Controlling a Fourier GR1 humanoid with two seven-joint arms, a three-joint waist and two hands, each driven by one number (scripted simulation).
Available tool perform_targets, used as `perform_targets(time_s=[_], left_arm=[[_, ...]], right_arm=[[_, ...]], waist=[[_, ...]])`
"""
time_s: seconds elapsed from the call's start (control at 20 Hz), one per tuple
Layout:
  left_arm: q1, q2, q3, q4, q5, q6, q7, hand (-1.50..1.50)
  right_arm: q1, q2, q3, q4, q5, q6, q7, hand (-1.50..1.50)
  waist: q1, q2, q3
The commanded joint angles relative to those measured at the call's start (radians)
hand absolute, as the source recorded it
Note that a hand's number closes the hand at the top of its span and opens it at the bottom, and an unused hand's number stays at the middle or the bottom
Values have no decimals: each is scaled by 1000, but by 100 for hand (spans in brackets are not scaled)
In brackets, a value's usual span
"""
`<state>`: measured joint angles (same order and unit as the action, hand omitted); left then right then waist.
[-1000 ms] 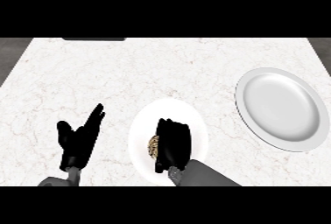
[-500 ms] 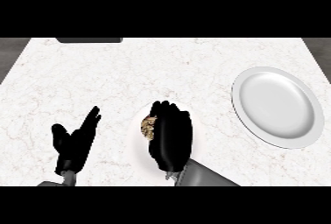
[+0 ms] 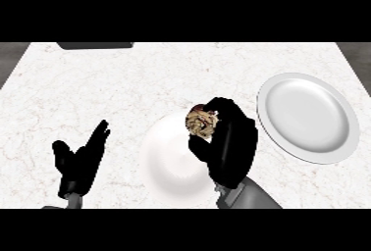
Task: Pick the cupcake from the plate and place it in the plate
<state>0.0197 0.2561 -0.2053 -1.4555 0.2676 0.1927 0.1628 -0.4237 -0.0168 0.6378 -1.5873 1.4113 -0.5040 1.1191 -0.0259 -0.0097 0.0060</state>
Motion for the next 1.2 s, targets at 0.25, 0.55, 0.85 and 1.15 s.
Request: perform_targets(time_s=[0.25, 0.55, 0.85, 1.15], left_arm=[[-6, -15, -3, 25, -3, -14, 28, 0], [16, -48, -22, 3, -16, -15, 14, 0], [-19, -52, 6, 54, -26, -35, -7, 0], [-10, -49, 8, 30, -42, -41, 9, 0]], right_arm=[[230, -123, -257, -113, -42, -255, -83, 150], [228, -259, -463, -51, -213, -345, -211, 150], [134, -379, -568, 190, -523, -458, -430, 150], [52, -467, -624, 454, -857, -492, -757, 150]], waist=[[16, 10, -5], [26, 11, -5], [33, 14, -5], [42, 15, -4]])
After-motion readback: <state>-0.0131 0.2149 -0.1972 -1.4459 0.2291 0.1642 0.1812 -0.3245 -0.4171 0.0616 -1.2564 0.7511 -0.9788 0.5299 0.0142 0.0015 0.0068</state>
